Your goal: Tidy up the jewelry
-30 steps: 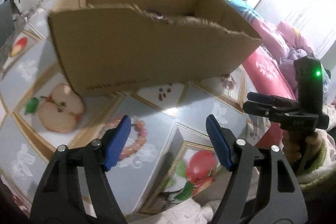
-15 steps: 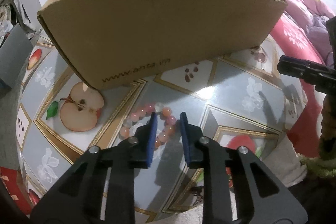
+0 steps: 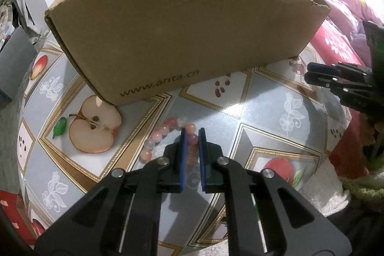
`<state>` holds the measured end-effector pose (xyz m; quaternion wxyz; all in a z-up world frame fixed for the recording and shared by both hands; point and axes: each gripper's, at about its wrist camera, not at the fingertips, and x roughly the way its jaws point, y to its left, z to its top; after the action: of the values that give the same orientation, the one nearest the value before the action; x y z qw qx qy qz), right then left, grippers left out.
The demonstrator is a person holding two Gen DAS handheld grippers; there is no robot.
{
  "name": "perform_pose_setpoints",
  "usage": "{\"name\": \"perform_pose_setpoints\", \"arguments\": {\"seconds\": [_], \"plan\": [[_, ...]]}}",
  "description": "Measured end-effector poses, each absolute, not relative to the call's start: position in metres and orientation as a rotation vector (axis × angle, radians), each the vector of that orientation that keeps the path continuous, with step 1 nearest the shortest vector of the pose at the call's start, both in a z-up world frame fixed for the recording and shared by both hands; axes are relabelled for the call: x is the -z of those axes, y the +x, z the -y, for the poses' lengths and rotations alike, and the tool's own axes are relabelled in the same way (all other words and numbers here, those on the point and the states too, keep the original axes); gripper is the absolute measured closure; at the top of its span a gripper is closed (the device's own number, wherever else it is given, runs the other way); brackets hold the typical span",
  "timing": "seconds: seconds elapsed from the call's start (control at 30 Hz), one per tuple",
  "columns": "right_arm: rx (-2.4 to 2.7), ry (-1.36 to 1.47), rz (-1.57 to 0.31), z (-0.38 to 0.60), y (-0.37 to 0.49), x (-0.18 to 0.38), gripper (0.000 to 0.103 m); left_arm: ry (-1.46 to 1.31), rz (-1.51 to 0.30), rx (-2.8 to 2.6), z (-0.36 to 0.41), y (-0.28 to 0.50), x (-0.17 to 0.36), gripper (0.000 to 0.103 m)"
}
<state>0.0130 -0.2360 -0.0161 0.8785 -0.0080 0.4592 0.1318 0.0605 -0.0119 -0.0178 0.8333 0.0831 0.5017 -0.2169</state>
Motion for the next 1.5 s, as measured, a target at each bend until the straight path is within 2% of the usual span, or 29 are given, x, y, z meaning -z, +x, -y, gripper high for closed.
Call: {"name": "perform_pose_setpoints", "arguments": {"seconds": [0.23,0.37,0.6,0.63,0.67,0.93,1.03,1.07,1.1,1.33,1.5], "plan": [[-0.314,-0.108,-0.956,0.232,0.013,0.021,0.079,0.180,-1.069,0.463,0.014,0.061,0.019,0.095],[-0.343,-0.124,-0.962,0.228,0.014,0.021,0.088,0.179,-1.069,0.462,0.014,0.061,0.019,0.095],[-0.331,-0.097,-0.965,0.224,0.013,0.021,0.088,0.180,-1.067,0.462,0.013,0.061,0.019,0.095],[-0.328,-0.089,-0.956,0.224,0.012,0.021,0.090,0.180,-1.067,0.462,0.012,0.061,0.019,0.095],[-0.330,-0.078,-0.964,0.224,0.012,0.020,0.103,0.181,-1.066,0.462,0.012,0.061,0.019,0.095],[-0.338,-0.036,-0.951,0.227,0.004,0.010,0.103,0.178,-1.062,0.464,0.013,0.060,0.019,0.095],[-0.327,-0.064,-0.935,0.228,0.006,0.005,0.086,0.180,-1.062,0.464,0.013,0.060,0.020,0.095],[-0.318,-0.073,-0.934,0.228,0.008,0.006,0.076,0.180,-1.062,0.464,0.013,0.060,0.019,0.095],[-0.308,-0.079,-0.940,0.228,0.011,0.007,0.073,0.179,-1.062,0.463,0.013,0.060,0.019,0.095],[-0.333,-0.167,-0.967,0.218,0.017,0.014,0.073,0.179,-1.063,0.463,0.013,0.060,0.020,0.095],[-0.323,-0.091,-0.989,0.223,0.019,0.011,0.073,0.178,-1.063,0.463,0.012,0.060,0.020,0.095]]}}
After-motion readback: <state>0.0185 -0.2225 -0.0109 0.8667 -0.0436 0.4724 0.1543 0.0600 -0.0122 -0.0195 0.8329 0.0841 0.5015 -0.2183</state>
